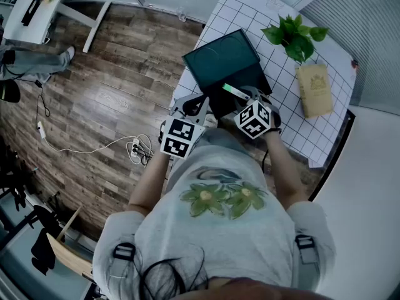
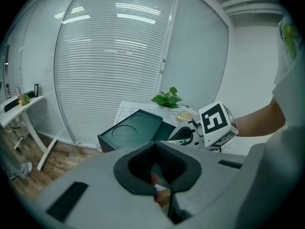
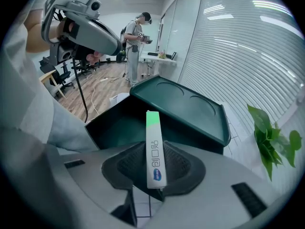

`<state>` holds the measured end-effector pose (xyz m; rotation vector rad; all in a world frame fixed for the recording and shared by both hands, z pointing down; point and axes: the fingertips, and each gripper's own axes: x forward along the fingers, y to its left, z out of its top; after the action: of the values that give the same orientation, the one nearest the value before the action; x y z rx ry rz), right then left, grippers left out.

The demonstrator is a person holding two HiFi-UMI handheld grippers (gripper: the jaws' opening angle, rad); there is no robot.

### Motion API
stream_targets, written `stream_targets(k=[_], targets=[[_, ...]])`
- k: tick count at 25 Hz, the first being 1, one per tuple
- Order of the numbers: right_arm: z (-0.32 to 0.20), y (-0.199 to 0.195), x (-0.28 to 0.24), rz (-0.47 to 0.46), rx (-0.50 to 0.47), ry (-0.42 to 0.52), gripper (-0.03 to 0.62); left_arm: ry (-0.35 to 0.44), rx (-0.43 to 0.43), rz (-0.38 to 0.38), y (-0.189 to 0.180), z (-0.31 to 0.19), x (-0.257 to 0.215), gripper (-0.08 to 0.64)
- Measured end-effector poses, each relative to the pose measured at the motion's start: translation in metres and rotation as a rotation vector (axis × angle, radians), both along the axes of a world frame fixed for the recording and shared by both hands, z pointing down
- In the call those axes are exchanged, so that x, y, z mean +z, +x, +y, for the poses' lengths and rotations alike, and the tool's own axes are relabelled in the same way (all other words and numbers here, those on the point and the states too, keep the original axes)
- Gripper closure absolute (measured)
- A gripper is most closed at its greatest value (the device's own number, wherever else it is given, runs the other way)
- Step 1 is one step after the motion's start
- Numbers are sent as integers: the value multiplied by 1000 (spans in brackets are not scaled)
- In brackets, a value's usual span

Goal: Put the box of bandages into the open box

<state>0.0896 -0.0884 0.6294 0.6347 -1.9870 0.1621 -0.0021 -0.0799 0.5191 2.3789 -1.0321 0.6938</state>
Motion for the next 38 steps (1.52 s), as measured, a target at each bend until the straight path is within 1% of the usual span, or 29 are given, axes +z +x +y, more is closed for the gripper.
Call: stream_targets(k=[4, 8, 12, 14, 18, 19, 21, 23, 25, 27, 29, 38], targets=[[-1, 1, 1, 2, 3, -2, 495, 5, 5, -2, 2, 0, 0, 552], [1, 1, -3, -5, 15, 10, 471, 14, 12, -2, 5, 1, -5, 552], [0, 0, -23, -46, 50, 45, 466, 29, 25, -4, 7, 2, -12, 552], [-1, -2, -42, -102, 93, 72, 466, 37, 34, -3, 8, 2, -16, 552], [-6, -4, -82, -264, 213, 117, 468, 51, 48, -1, 10, 2, -23, 552], [-6, -4, -91, -306, 240, 127, 481, 53, 51, 2, 11, 2, -24, 552], [-6, -3, -108, -387, 293, 155, 533, 54, 57, 10, 12, 3, -27, 552], [-5, -1, -122, -467, 354, 180, 568, 51, 65, 18, 14, 6, -30, 552], [-3, 0, -132, -543, 412, 181, 580, 52, 74, 21, 14, 8, -32, 552], [0, 0, -139, -595, 452, 179, 584, 54, 81, 23, 15, 10, -34, 552], [3, 0, -142, -609, 468, 184, 584, 52, 87, 27, 16, 12, -35, 552], [19, 14, -138, -584, 506, 186, 584, 44, 122, 32, 28, 25, -34, 552]])
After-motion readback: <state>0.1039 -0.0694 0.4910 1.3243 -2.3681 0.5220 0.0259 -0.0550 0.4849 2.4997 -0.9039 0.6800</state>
